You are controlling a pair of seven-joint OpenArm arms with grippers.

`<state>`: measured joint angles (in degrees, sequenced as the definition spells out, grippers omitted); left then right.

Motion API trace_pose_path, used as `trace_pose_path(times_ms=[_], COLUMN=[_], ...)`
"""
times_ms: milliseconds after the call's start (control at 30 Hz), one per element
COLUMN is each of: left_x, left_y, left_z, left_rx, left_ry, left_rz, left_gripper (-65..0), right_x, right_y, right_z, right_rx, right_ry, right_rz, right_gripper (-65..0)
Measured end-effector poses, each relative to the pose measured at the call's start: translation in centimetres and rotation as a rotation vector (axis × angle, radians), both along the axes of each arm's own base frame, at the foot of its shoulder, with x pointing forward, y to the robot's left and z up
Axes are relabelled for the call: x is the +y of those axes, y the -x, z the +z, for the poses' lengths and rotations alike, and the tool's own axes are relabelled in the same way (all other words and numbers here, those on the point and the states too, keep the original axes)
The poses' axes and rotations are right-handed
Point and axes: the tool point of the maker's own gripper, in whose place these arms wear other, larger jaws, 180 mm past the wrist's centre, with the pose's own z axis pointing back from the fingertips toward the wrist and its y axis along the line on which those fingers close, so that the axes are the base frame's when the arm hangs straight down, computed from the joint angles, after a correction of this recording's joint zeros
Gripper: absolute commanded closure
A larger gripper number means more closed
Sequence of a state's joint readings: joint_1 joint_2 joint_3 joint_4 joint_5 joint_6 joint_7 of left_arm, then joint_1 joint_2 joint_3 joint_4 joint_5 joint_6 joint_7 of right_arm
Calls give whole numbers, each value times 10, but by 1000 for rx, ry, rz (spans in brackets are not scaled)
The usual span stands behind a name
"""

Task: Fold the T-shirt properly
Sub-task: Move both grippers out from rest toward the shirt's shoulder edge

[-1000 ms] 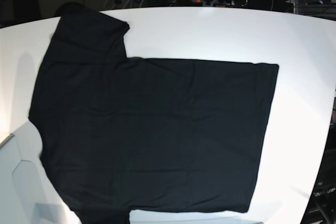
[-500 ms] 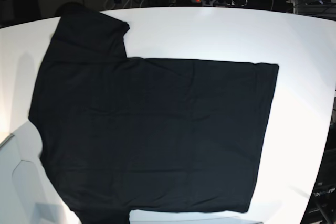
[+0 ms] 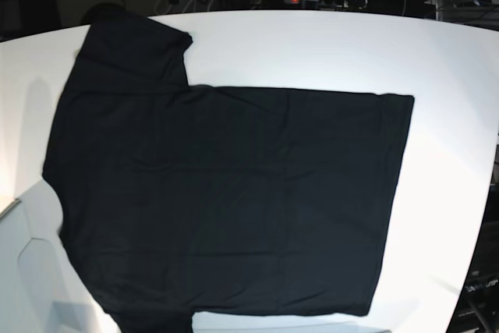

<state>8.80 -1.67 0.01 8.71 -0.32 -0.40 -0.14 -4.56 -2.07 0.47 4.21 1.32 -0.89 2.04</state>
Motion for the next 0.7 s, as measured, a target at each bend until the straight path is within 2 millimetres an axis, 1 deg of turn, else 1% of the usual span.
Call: trace_pose_path(times_ms=[100, 133, 167, 200, 233, 267, 300, 333, 367, 400, 433, 533, 567, 600, 633, 667, 700], left_x=[24, 31, 39, 46, 51, 55, 59, 58, 57, 54, 53, 54, 56, 58, 58, 59, 57], left_y=[13, 15, 18, 22, 24, 26, 27, 27, 27, 28, 30, 32, 30, 26, 18, 15, 4], left_z=[6, 9, 13, 18, 23, 29, 35, 41, 49, 57, 64, 92, 102, 113, 121, 130, 140], left_rx=[-9, -32, -45, -55, -75, -96, -113, -136, -162, -185, -200, -255, -273, -305, -340, -345, -393], left_ry=[-33, -43, -55, -65, -73, -75, -82, -77, -70, -59, -52, -36, -28, -22, -9, 4, 19], left_rz=[-10, -19, -27, -36, -46, -59, -64, -73, -81, -97, -104, -78, -58, -42, -45, -22, -35], left_gripper=[-1, -1, -1, -1, -1, -1, -1, -1, -1, -1, -1, -1, -1, -1, -1, -1, -1], right_x=[-1, -3, -4, -3, -3, -3, -2, -2, -3, -5, -7, -19, -23, -26, -28, -28, -30], right_y=[2, 3, 6, 23, 39, 57, 77, 94, 100, 97, 88, 36, 24, 21, 18, 31, 32], right_z=[2, 4, 6, 10, 15, 21, 28, 37, 44, 52, 60, 89, 100, 112, 121, 130, 139], right_rx=[-43, -70, -78, -44, -35, -33, 8, 32, 30, 4, -20, -196, -230, -250, -264, -205, -213], right_ry=[4, 8, 8, -1, -1, 0, -3, -4, -1, 2, 7, 28, 36, 43, 46, 45, 48], right_rz=[-15, -20, 8, 46, 18, 23, 21, 21, 19, 16, 15, 22, 25, 27, 26, 31, 33], right_gripper=[0, 0, 0, 0, 0, 0, 0, 0, 0, 0, 0, 0, 0, 0, 0, 0, 0])
